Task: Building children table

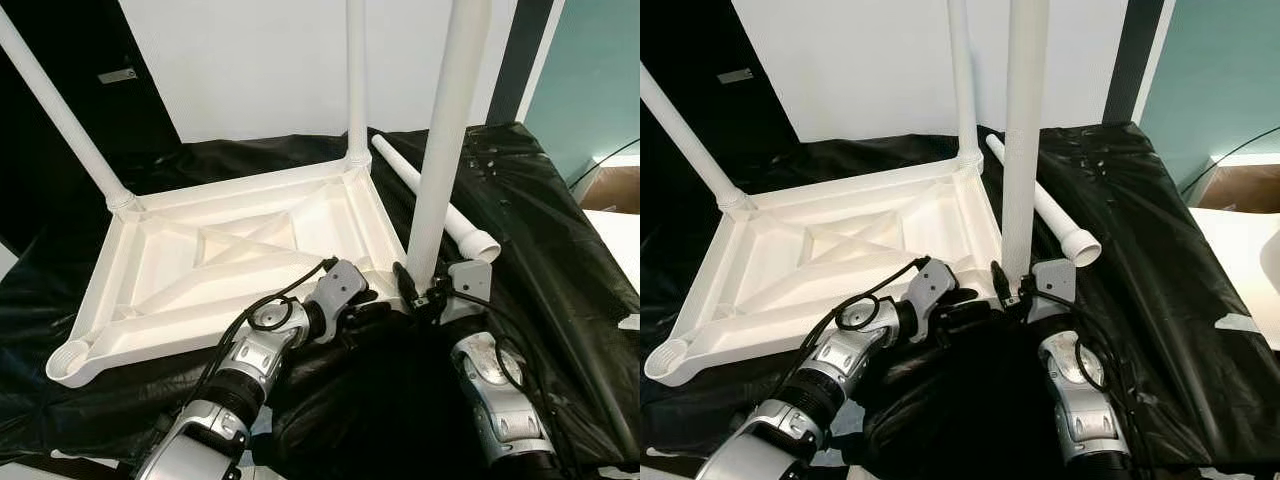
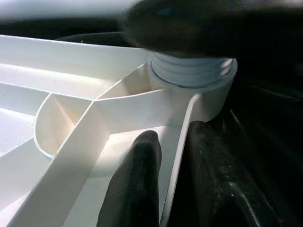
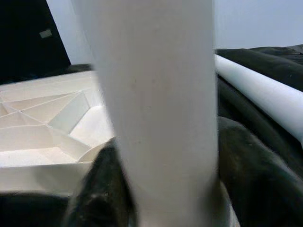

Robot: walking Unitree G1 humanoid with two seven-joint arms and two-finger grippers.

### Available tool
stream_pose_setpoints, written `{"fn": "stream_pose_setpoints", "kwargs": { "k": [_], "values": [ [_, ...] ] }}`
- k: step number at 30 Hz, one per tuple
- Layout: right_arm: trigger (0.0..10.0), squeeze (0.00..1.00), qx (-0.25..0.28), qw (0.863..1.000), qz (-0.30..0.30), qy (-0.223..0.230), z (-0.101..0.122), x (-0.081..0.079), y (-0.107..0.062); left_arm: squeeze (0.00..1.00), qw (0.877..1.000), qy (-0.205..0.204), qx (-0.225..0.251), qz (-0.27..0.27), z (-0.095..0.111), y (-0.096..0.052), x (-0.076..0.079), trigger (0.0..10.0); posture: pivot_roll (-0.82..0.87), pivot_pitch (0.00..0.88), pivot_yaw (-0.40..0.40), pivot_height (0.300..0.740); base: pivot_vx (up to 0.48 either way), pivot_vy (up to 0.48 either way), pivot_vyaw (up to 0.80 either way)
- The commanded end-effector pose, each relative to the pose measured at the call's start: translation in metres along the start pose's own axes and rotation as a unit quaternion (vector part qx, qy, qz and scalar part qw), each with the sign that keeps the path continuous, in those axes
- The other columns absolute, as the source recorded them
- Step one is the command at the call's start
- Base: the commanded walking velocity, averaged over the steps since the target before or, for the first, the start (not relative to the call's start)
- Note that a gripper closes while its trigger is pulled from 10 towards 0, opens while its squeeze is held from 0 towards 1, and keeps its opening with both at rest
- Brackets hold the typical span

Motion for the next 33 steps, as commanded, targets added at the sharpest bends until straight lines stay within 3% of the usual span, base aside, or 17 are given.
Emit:
{"fn": "stream_pose_setpoints", "kwargs": {
  "k": [1,3,4,9,11,12,15,16,17,18,19,20,24,29,31,33],
  "values": [
    [10.0,1.0,-0.013,0.999,0.038,-0.001,0.002,0.002,0.005,0.0,0.996,-0.044,-0.053,-0.053,-0.032,-0.002,0.026,10.0,-0.08,0.0,0.086,0.74,0.0,0.0,0.0],
    [10.0,1.0,-0.016,0.997,0.07,-0.011,0.004,0.0,0.008,0.0,0.996,-0.045,-0.054,-0.054,-0.033,-0.002,0.027,10.0,-0.08,0.0,0.086,0.74,0.0,0.0,0.0],
    [10.0,0.0,-0.017,0.995,0.093,-0.018,0.005,-0.001,0.009,0.0,0.996,-0.045,-0.054,-0.054,-0.033,-0.002,0.027,10.0,-0.08,0.0,0.087,0.74,0.0,0.0,0.0],
    [10.0,0.0,-0.041,0.979,0.192,-0.056,0.01,0.004,0.014,0.0,0.996,-0.046,-0.054,-0.054,-0.032,-0.001,0.027,10.0,-0.08,0.0,0.087,0.74,0.0,0.0,0.0],
    [10.0,0.0,-0.067,0.967,0.235,-0.075,0.009,0.01,0.013,0.0,0.996,-0.046,-0.054,-0.053,-0.033,-0.001,0.026,10.0,-0.07,0.0,0.086,0.74,0.0,0.0,0.0],
    [10.0,0.0,-0.067,0.967,0.235,-0.075,0.009,0.01,0.013,0.0,0.996,-0.046,-0.054,-0.053,-0.033,-0.001,0.026,10.0,-0.07,0.0,0.086,0.74,0.0,0.0,0.0],
    [10.0,0.0,-0.11,0.944,0.293,-0.1,0.008,0.02,0.012,0.0,0.996,-0.047,-0.055,-0.051,-0.033,-0.002,0.025,10.0,-0.07,0.0,0.084,0.74,0.0,0.0,0.0],
    [10.0,0.0,-0.11,0.944,0.293,-0.1,0.008,0.02,0.012,0.0,0.996,-0.047,-0.055,-0.051,-0.033,-0.002,0.025,10.0,-0.07,0.0,0.084,0.74,0.0,0.0,0.0],
    [7.8,0.0,-0.121,0.938,0.306,-0.108,0.008,0.024,0.013,0.0,0.996,-0.047,-0.055,-0.05,-0.033,-0.002,0.025,10.0,-0.07,0.0,0.083,0.74,0.0,0.0,0.0],
    [7.8,0.0,-0.128,0.934,0.316,-0.112,0.009,0.027,0.014,0.0,0.996,-0.047,-0.055,-0.05,-0.033,-0.002,0.025,10.0,-0.07,0.0,0.083,0.74,0.0,0.0,0.0],
    [2.5,0.0,-0.134,0.929,0.324,-0.116,0.011,0.031,0.015,0.0,0.996,-0.047,-0.055,-0.049,-0.033,-0.003,0.025,10.0,-0.07,0.0,0.082,0.74,0.0,0.0,0.0],
    [0.0,0.0,-0.136,0.925,0.335,-0.117,0.013,0.033,0.016,0.0,0.996,-0.047,-0.055,-0.049,-0.033,-0.003,0.025,10.0,-0.07,0.0,0.082,0.74,0.0,0.0,0.0],
    [0.0,0.0,-0.148,0.908,0.365,-0.144,0.015,0.038,0.017,0.0,0.996,-0.048,-0.055,-0.048,-0.033,-0.003,0.026,10.0,-0.06,0.0,0.081,0.74,0.0,0.0,0.0],
    [0.0,0.0,-0.163,0.898,0.376,-0.162,0.013,0.041,0.016,0.0,0.996,-0.048,-0.055,-0.047,-0.033,-0.003,0.026,10.0,-0.06,0.0,0.081,0.74,0.0,0.0,0.0],
    [0.0,0.0,-0.165,0.899,0.375,-0.156,0.011,0.041,0.015,0.0,0.996,-0.048,-0.055,-0.047,-0.033,-0.004,0.026,10.0,-0.06,0.0,0.08,0.74,0.0,0.0,0.0],
    [0.0,0.0,-0.156,0.923,0.335,-0.103,0.003,0.033,0.011,0.0,0.996,-0.049,-0.055,-0.047,-0.034,-0.004,0.026,10.0,-0.06,0.0,0.078,0.74,0.0,0.0,0.0]
  ]
}}
Point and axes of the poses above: a point about 5 cm out from each wrist's last joint towards the gripper, its own y axis pointing out of the wrist towards the gripper, its own z axis along the axis of the wrist's last joint, x = y × z, the point moved 1 cm from there along y, pointing out of the wrist towards the gripper, and after that the axes turned 9 degrees about y, right-handed, at the moved point
